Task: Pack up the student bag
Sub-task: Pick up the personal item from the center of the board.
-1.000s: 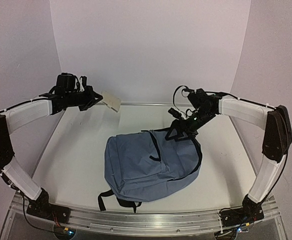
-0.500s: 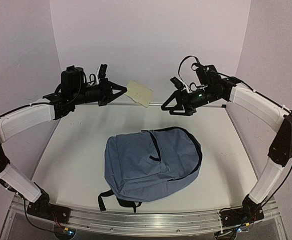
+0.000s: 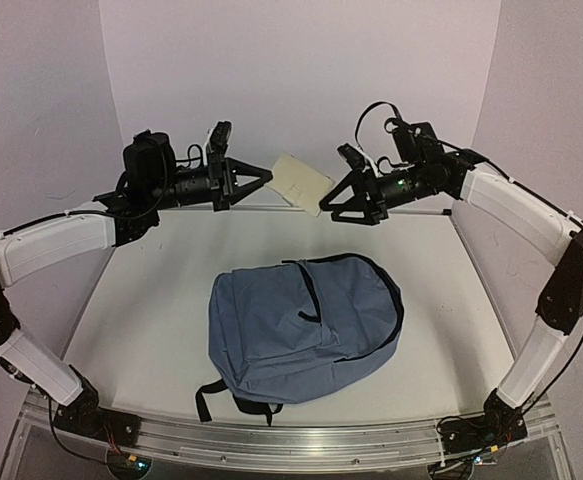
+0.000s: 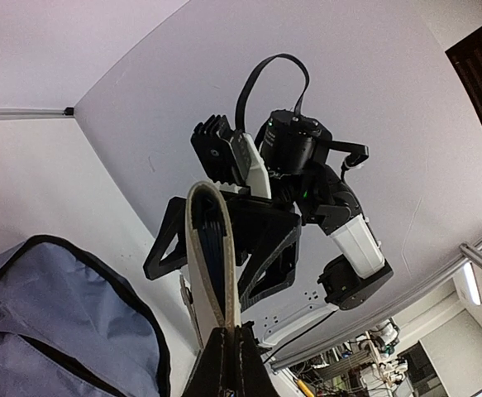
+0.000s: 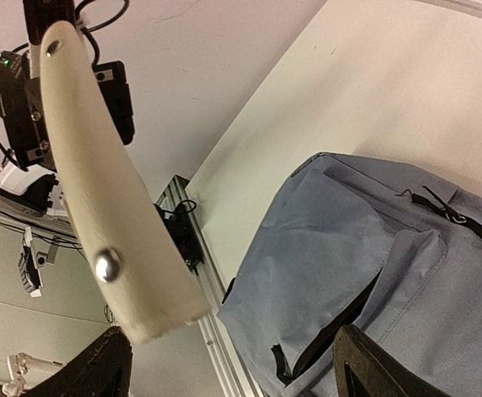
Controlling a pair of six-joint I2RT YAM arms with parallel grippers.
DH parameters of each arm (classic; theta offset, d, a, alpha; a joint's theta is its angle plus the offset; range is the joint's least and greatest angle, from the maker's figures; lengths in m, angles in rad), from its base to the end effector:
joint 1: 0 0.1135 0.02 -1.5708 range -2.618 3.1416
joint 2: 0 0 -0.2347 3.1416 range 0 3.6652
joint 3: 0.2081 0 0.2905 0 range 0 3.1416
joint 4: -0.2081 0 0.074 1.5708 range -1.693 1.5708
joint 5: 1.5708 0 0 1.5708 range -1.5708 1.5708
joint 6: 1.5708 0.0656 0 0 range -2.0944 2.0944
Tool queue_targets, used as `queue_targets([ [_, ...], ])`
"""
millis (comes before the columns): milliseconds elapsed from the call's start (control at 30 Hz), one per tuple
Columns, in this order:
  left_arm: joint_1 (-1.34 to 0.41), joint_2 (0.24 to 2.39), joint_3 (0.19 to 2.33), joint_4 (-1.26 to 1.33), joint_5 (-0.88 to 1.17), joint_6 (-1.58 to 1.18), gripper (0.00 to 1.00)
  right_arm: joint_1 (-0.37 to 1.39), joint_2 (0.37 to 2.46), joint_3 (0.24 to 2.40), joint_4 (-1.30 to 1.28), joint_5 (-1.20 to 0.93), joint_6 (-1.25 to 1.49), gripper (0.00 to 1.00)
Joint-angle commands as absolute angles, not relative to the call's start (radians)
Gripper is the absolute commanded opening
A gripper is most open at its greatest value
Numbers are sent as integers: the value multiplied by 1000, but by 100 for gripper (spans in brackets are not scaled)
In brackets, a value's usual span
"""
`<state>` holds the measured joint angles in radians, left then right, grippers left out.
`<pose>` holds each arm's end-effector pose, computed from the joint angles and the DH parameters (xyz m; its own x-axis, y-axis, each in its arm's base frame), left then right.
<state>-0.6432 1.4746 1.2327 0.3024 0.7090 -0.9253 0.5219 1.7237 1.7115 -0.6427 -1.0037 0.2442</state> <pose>0.3035 -0.2809 0.3448 -0.7499 -0.1956 -0.6319 0.6254 0.1019 -0.7737 0.3429 0.2610 0.3355 -0.7173 -0.2627 -0.6454 -0.6949 0.2017 0.6903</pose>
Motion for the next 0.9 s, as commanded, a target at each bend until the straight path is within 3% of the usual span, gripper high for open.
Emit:
queue_targets([
  [0,-652,1501,1233,415,759,-965,0,541,1694,1770,-572,-1075,290,80],
  [133,-652,1508,1219,430,752,-977,0,546,1683,1767,-545,-1100,302,67],
  [367,-652,1518,1220,375,717,-944,0,547,1667,1776,-536,-1080,288,14],
  [467,-652,1523,1224,289,687,-918,3,545,1653,1789,-548,-1033,254,0],
  [533,-652,1525,1234,231,682,-893,22,544,1639,1787,-557,-1000,215,0],
  [600,-652,1506,1243,138,634,-854,54,544,1620,1789,-612,-936,127,0],
  [667,-649,1469,1244,30,543,-831,71,548,1602,1796,-693,-836,-50,0],
  [867,-616,1456,1247,-117,526,-875,87,599,1486,1663,-766,-395,-466,0],
])
